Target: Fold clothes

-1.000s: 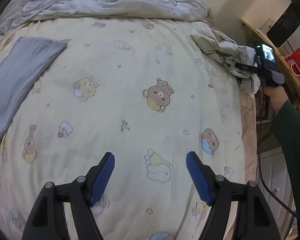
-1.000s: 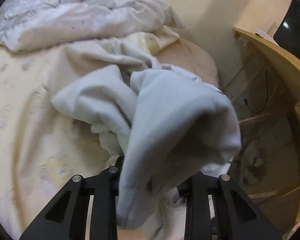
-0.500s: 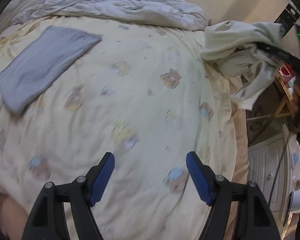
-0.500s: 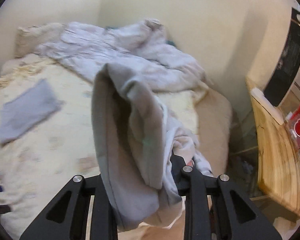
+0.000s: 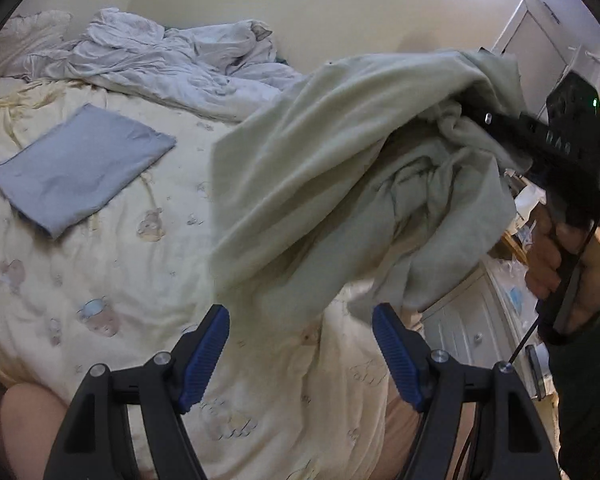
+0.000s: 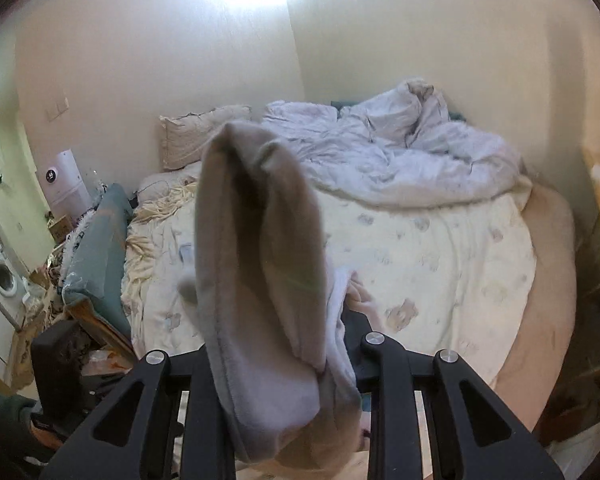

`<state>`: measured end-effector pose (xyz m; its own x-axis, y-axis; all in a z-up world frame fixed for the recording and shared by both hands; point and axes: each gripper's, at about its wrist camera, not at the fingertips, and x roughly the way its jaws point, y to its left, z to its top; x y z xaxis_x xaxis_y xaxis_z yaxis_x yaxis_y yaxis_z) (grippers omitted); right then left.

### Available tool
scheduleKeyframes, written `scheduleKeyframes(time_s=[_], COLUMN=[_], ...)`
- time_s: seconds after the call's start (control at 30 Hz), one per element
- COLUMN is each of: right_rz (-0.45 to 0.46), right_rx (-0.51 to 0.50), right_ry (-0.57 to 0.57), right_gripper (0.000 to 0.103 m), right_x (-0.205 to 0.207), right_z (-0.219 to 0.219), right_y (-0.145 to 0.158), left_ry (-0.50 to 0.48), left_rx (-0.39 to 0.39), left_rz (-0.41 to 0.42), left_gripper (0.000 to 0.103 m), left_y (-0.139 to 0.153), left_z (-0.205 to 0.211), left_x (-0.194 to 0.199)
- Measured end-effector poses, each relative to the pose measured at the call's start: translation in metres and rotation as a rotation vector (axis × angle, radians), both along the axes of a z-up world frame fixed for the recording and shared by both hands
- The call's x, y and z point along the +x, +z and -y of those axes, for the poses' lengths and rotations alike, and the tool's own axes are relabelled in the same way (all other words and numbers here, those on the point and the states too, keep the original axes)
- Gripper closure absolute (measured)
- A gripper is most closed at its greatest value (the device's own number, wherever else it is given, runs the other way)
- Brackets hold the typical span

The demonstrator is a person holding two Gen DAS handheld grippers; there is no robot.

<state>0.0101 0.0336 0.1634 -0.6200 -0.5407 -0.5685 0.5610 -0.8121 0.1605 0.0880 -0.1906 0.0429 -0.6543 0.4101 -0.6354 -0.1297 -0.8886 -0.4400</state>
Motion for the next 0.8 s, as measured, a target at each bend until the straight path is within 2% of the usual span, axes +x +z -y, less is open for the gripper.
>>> scheduleKeyframes(time_s=[0.07, 0.17, 0.2, 0.23, 0.27, 0.3, 0.33, 0.4, 0.43, 0.53, 0.57, 0.63, 0.67, 0.7, 0.8], right_rz=[0.036, 0.133, 0.172, 0.249, 0.329, 0.443, 0.597, 0.667, 0.635, 0.560, 0.529, 0.403, 0.337, 0.275, 0.149], right_rx=[0.034, 0.134, 0.161, 0.152, 0.135, 0.065, -0.049, -0.166, -0.169, -0.093, -0.059, -0.019, -0.015, -0.039, -0.126], right_ry=[-0.021, -0.072, -0.087, -0.091, -0.091, -0.075, -0.074, -0.091, -0.087, -0.078, -0.075, -0.069, -0.067, -0.074, -0.100], right_gripper=[0.075, 0.075, 0.075, 0.074, 0.070, 0.070, 0.070, 0.068, 0.068, 0.058, 0.052, 0.036, 0.021, 0.012, 0.010], right_x=[0.000, -0.012, -0.016, -0.021, -0.027, -0.037, -0.043, -0.043, -0.037, -0.035, -0.036, -0.014, -0.004, 0.006, 0.028], right_z=[0.002, -0.007, -0.010, -0.016, -0.022, -0.030, -0.043, -0.061, -0.067, -0.071, -0.070, -0.074, -0.079, -0.086, -0.100], right_y=[-0.029, -0.091, -0.113, -0.140, -0.166, -0.190, -0.220, -0.244, -0.244, -0.234, -0.228, -0.206, -0.194, -0.184, -0.172], left_ry=[0.019, 0.034, 0.028, 0.017, 0.006, -0.005, -0.020, -0.034, -0.036, -0.039, -0.040, -0.038, -0.031, -0.022, -0.009], left_rx=[-0.010, -0.012, -0.028, -0.048, -0.067, -0.079, -0.053, 0.023, 0.043, 0.015, 0.004, -0.007, -0.012, -0.019, -0.066], left_rz=[0.044, 0.116, 0.131, 0.140, 0.149, 0.155, 0.155, 0.163, 0.166, 0.142, 0.139, 0.140, 0.144, 0.148, 0.158], left_gripper=[0.028, 0.028, 0.028, 0.028, 0.028, 0.028, 0.028, 0.028, 0.028, 0.028, 0.028, 0.028, 0.028, 0.028, 0.028], left_y=[-0.008, -0.020, -0.024, -0.028, -0.032, -0.035, -0.038, -0.041, -0.041, -0.037, -0.037, -0.038, -0.039, -0.042, -0.043], left_z=[0.003, 0.006, 0.005, 0.002, -0.001, -0.004, -0.005, -0.005, -0.007, -0.014, -0.018, -0.024, -0.026, -0.027, -0.034], left_x=[0.000, 0.001, 0.000, -0.001, -0.001, -0.002, -0.002, -0.001, -0.001, 0.000, 0.001, 0.003, 0.004, 0.005, 0.009])
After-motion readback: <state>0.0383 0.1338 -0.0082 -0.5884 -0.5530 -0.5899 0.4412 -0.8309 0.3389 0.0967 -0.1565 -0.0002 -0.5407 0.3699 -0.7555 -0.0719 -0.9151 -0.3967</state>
